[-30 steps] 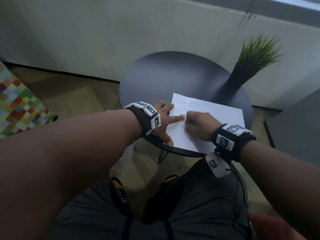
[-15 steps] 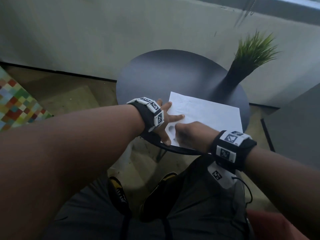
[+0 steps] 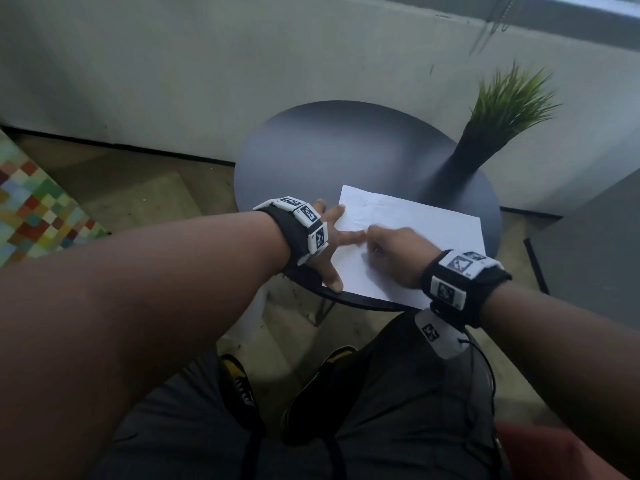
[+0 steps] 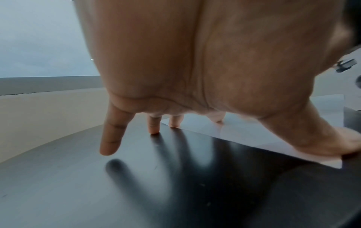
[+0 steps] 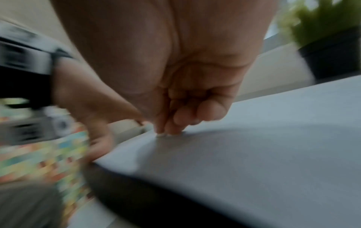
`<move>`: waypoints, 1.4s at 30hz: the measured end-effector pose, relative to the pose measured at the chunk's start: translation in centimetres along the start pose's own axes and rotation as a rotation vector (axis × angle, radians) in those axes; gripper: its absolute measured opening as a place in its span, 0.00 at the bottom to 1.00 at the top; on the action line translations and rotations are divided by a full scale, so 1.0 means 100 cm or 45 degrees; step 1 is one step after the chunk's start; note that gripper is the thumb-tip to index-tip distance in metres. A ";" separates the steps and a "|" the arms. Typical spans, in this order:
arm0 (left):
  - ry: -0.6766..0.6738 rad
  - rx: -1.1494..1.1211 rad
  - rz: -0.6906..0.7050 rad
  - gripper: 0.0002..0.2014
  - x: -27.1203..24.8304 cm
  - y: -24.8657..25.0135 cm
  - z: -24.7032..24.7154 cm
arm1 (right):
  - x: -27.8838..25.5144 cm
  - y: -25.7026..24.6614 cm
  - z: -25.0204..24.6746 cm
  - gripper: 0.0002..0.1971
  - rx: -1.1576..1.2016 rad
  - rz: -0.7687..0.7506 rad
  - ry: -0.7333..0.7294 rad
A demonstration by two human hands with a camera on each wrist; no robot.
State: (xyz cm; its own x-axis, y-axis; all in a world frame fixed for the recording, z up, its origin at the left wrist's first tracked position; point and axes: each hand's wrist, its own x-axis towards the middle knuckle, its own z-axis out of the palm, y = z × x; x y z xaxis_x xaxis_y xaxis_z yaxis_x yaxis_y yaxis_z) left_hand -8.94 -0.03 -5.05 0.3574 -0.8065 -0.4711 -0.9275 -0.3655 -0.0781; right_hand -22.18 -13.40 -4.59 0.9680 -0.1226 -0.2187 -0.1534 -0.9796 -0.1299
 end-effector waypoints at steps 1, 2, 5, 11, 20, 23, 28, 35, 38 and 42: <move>-0.005 0.004 0.002 0.57 -0.001 0.000 0.000 | -0.004 -0.011 0.004 0.08 0.000 -0.100 -0.075; -0.016 0.013 0.002 0.57 -0.001 0.000 0.000 | -0.009 -0.020 0.005 0.09 0.032 -0.195 -0.164; -0.017 0.007 -0.001 0.57 -0.001 0.001 -0.002 | -0.009 -0.005 -0.006 0.03 0.126 -0.146 -0.177; -0.016 -0.017 0.015 0.57 -0.004 -0.001 -0.001 | -0.014 -0.010 -0.004 0.05 0.095 -0.183 -0.161; 0.111 -0.229 0.022 0.56 -0.017 -0.013 0.002 | 0.021 0.041 -0.005 0.06 0.399 0.337 0.035; 0.116 -0.227 -0.085 0.58 -0.017 -0.022 0.012 | 0.022 0.042 -0.002 0.06 0.407 0.321 0.043; 0.007 -0.206 -0.113 0.64 -0.013 -0.017 0.018 | 0.020 0.031 -0.007 0.06 0.398 0.299 0.003; -0.077 -0.106 -0.050 0.63 -0.013 -0.013 0.003 | 0.007 -0.029 -0.005 0.03 0.200 -0.050 -0.166; -0.088 -0.100 -0.045 0.64 -0.009 -0.014 0.004 | 0.027 -0.012 -0.016 0.01 0.260 0.185 -0.077; -0.096 -0.110 -0.047 0.65 -0.005 -0.015 0.006 | 0.030 -0.025 -0.003 0.09 0.120 0.136 0.026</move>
State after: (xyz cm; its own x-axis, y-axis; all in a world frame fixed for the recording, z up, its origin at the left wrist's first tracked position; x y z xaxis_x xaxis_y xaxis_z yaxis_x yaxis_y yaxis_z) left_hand -7.83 1.17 -5.22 0.3786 -0.7556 -0.5346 -0.8999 -0.4354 -0.0219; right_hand -18.80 -11.36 -4.60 0.9489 -0.2294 -0.2169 -0.2728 -0.9415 -0.1977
